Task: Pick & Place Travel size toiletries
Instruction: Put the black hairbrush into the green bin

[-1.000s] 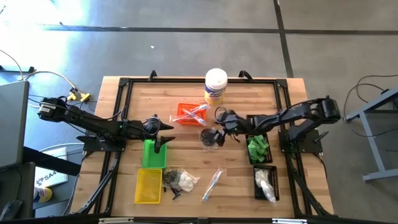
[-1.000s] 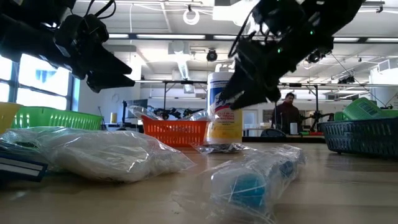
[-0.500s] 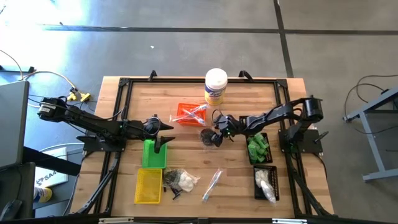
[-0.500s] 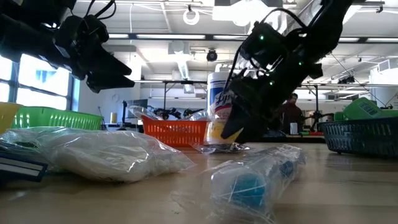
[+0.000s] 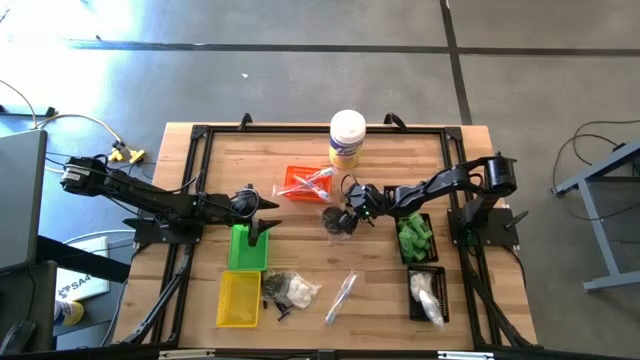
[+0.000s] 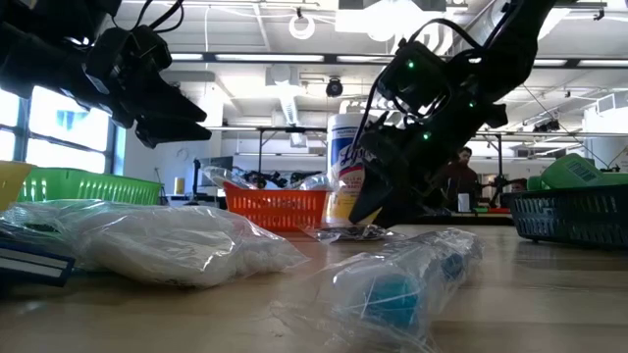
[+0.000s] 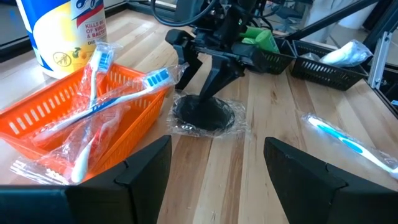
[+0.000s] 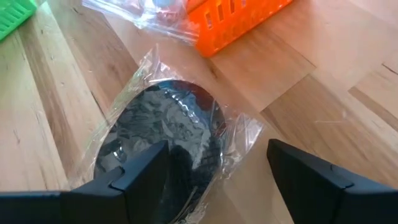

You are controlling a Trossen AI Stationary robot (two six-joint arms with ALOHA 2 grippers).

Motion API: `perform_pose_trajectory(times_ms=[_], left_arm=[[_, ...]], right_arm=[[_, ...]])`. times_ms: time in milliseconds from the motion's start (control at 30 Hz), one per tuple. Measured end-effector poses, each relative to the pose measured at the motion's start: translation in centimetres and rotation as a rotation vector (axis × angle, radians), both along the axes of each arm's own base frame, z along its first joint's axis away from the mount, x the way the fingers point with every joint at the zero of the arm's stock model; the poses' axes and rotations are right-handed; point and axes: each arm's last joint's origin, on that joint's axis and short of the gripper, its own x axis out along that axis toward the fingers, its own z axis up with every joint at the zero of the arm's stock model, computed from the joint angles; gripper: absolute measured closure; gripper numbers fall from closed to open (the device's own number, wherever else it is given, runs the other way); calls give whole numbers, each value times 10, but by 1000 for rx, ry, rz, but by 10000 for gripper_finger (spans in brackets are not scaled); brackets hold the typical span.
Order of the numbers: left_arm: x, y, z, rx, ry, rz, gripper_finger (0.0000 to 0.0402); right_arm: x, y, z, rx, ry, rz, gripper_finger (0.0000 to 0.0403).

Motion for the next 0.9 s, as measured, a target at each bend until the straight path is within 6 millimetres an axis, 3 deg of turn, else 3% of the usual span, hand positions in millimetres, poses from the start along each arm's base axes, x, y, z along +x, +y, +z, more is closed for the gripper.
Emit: perform_pose_trajectory(times_ms=[233, 900], left_arm=[[0, 0, 0, 1, 3, 2, 153], [-1, 0, -3, 5, 32, 3, 153]], right_arm=[[0, 1, 0, 25, -4, 26, 165], [2, 1, 1, 29, -25, 33, 166]])
